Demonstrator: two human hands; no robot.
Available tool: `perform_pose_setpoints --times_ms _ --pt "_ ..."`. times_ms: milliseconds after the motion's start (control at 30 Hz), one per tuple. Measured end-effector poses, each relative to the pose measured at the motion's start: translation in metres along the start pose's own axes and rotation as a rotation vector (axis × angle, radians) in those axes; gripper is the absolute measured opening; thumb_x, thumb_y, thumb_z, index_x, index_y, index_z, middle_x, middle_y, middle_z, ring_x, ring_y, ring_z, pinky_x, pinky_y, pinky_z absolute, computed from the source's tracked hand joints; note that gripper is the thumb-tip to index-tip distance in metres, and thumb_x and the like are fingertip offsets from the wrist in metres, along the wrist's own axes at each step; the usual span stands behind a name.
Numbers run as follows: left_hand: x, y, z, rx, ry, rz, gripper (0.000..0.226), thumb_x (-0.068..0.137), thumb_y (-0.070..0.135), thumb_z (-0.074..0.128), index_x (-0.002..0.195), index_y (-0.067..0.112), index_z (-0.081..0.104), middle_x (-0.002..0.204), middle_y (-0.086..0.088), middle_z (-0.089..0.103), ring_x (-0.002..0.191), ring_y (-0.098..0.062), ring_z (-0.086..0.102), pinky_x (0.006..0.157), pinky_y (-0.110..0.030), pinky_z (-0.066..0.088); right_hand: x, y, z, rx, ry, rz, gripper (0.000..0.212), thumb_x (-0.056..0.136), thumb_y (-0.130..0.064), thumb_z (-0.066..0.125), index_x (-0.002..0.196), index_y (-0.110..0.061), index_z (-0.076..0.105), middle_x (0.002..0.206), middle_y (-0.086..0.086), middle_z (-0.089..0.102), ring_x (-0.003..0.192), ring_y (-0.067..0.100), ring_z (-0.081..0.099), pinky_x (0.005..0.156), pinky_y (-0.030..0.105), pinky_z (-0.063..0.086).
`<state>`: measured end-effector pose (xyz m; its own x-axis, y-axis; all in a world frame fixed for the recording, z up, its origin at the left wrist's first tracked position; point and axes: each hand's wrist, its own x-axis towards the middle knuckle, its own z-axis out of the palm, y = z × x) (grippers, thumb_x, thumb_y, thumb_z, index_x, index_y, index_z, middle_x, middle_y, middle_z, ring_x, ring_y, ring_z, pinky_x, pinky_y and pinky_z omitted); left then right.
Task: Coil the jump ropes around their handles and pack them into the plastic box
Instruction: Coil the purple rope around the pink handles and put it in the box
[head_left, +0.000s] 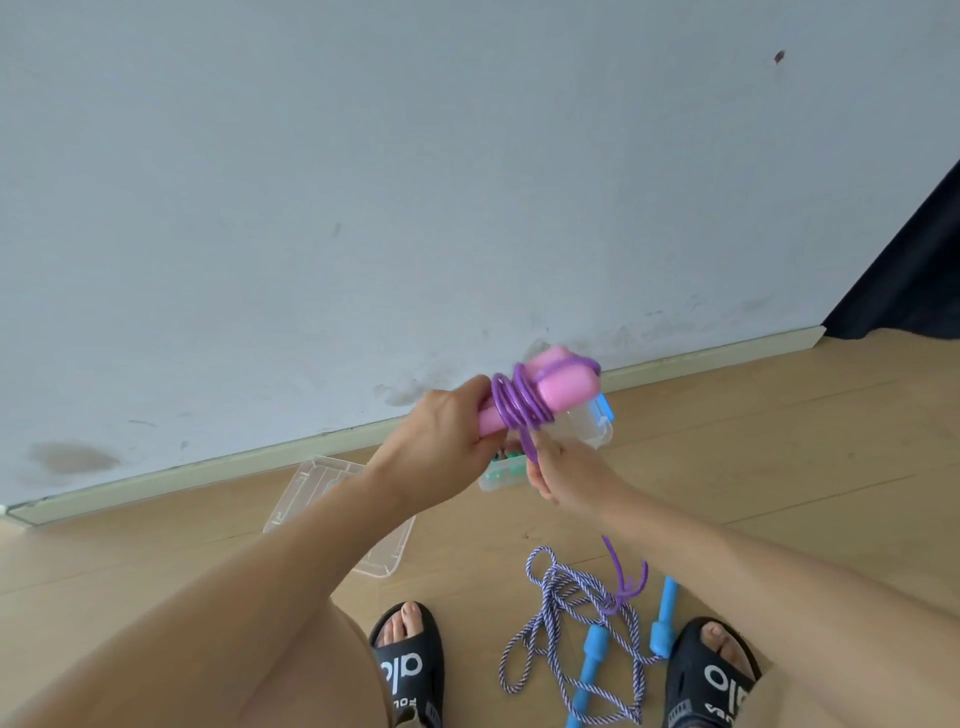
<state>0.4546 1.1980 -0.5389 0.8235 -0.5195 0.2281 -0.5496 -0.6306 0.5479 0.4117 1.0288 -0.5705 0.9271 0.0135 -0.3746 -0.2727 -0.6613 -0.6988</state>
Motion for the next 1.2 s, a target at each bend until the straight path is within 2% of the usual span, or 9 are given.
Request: perform_pose_setpoints --times_ms 100,167,300,400,467,633,833,967,1200 --pt "0.013 -0.021 -0.004 0.051 0.064 -0.214 0.010 0.090 0.018 0.055 0.084 0.011 0.052 0.065 0.000 0.054 0.055 -0.019 0.048 0.051 -0.031 0.036 -0.021 0.001 0.017 -0.040 -0.023 -0.050 0.045 0.108 -0.022 0.021 0.064 -0.027 0.030 0.051 -0.002 0.046 0.061 0.024 0.045 0.078 0.039 0.046" --pt "0.013 -0.034 -0.006 0.203 -0.022 -0.251 0.009 0.090 0.018 0.053 0.092 0.011 0.049 0.070 -0.004 0.054 0.061 -0.027 0.052 0.052 -0.033 0.037 -0.038 0.000 0.020 -0.142 0.005 -0.133 0.047 0.108 -0.033 0.018 0.063 -0.029 0.030 0.059 0.000 0.044 0.066 0.027 0.044 0.073 0.040 0.045" --pt "0.004 -0.041 -0.005 0.474 -0.211 -0.182 0.018 0.089 0.018 0.050 0.104 0.011 0.045 0.079 -0.008 0.057 0.064 -0.033 0.054 0.054 -0.035 0.039 -0.053 -0.008 0.017 -0.474 0.125 -0.290 0.050 0.107 -0.042 0.022 0.062 -0.023 0.034 0.061 0.000 0.044 0.063 0.028 0.049 0.064 0.037 0.049" --pt "0.003 -0.033 0.004 0.675 -0.277 -0.116 0.017 0.089 0.011 0.046 0.105 0.012 0.042 0.073 -0.003 0.047 0.062 -0.031 0.049 0.054 -0.034 0.035 -0.055 -0.017 0.008 -0.712 0.296 -0.512 0.048 0.101 -0.042 0.040 0.057 -0.022 0.037 0.048 -0.001 0.042 0.044 0.025 0.039 0.041 0.028 0.023" --pt "-0.001 -0.025 0.010 0.757 -0.345 -0.071 0.017 0.089 0.009 0.045 0.105 0.012 0.041 0.075 -0.003 0.051 0.066 -0.031 0.055 0.055 -0.034 0.036 -0.048 -0.027 -0.005 -0.789 0.394 -0.568 0.052 0.092 -0.045 0.050 0.049 -0.021 0.034 0.039 -0.004 0.029 0.037 0.025 0.032 0.042 0.023 0.005" --pt "-0.009 -0.005 0.017 0.839 -0.467 0.066 0.022 0.091 0.006 0.043 0.112 0.011 0.050 0.102 -0.007 0.061 0.084 -0.032 0.066 0.061 -0.035 0.040 -0.029 -0.043 -0.037 -0.766 0.477 -0.697 0.062 0.085 -0.047 0.059 0.049 -0.017 0.018 0.042 -0.001 0.005 0.041 0.025 0.020 0.049 0.021 0.002" --pt "-0.020 0.018 0.020 0.650 -0.469 0.100 0.012 0.092 0.016 0.044 0.104 0.011 0.045 0.088 -0.007 0.061 0.070 -0.031 0.058 0.058 -0.037 0.043 0.019 -0.027 -0.052 -0.695 0.341 -0.580 0.064 0.095 -0.058 0.046 0.052 -0.013 0.032 0.045 0.003 0.029 0.045 0.019 0.029 0.048 0.029 0.021" --pt "-0.026 0.032 0.017 0.586 -0.435 0.171 0.020 0.091 0.025 0.049 0.105 0.010 0.049 0.091 -0.007 0.062 0.077 -0.032 0.061 0.061 -0.036 0.043 0.033 -0.023 -0.053 -0.563 0.242 -0.544 0.063 0.093 -0.062 0.046 0.054 -0.013 0.037 0.049 0.004 0.037 0.049 0.020 0.034 0.053 0.031 0.031" --pt "-0.011 0.026 0.025 0.522 -0.553 -0.017 0.008 0.089 0.020 0.050 0.091 0.013 0.052 0.068 0.004 0.038 0.072 -0.028 0.055 0.058 -0.033 0.040 0.005 -0.059 -0.060 -0.549 0.593 -0.863 0.059 0.095 -0.054 0.044 0.054 -0.016 0.023 0.047 0.004 0.017 0.050 0.025 0.021 0.047 0.027 0.015"
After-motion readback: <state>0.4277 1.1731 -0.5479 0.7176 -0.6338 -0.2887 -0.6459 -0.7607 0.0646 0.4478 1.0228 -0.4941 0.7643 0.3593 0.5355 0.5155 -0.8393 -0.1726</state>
